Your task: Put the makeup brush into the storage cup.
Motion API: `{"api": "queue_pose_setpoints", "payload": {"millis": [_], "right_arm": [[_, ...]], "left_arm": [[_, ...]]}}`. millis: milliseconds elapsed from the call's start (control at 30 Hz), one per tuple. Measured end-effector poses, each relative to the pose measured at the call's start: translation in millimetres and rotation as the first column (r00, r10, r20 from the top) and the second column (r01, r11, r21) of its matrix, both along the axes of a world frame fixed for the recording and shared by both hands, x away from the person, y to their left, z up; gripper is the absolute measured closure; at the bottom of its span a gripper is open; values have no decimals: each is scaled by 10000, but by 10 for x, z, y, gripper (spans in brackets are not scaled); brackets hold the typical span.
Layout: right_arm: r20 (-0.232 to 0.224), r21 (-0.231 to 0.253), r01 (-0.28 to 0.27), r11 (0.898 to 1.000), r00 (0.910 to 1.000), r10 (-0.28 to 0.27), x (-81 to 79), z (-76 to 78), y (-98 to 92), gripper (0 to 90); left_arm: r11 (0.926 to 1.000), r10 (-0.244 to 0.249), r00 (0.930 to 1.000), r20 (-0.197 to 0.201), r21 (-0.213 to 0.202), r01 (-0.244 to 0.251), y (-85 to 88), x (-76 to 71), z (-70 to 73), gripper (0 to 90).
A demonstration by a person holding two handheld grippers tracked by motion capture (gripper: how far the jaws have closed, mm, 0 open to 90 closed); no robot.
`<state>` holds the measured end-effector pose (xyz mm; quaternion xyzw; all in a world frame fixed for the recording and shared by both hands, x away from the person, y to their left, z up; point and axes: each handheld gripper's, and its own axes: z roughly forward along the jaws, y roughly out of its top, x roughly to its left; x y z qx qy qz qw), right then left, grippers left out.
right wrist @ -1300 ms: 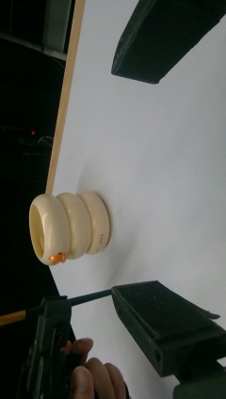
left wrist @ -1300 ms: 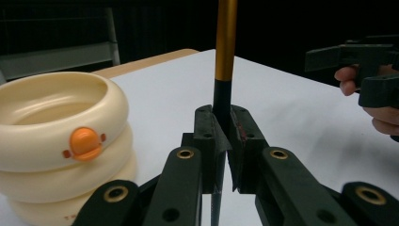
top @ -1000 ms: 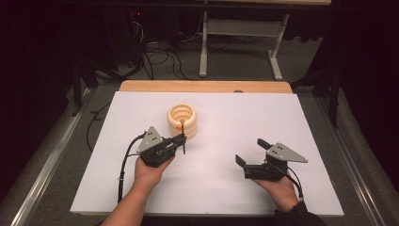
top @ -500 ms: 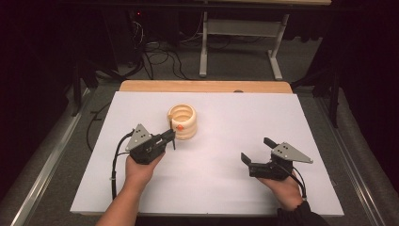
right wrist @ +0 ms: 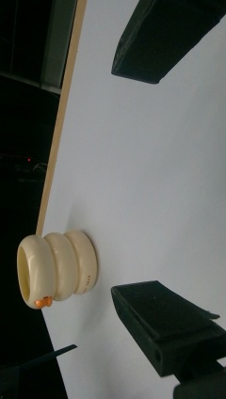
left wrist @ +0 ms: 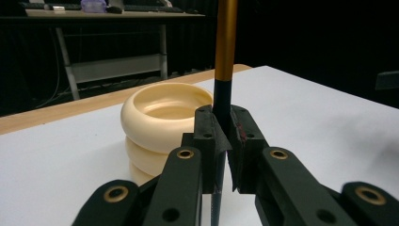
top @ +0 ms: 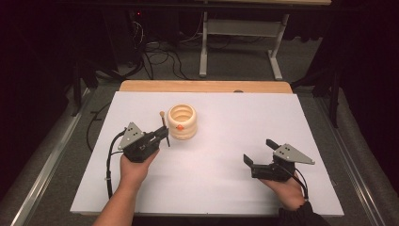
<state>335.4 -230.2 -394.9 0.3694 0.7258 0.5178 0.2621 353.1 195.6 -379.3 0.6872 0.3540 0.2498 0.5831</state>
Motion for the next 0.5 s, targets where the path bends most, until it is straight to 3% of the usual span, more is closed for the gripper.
{"api": "queue_pose_setpoints", "payload": {"millis": [500], "right_arm": [[-109,-41,16,10000,9999,-17,-7,-48,-41,12]], "left_arm": [[9986,350,9994,21,-389,-349,17,9,79,832]]}}
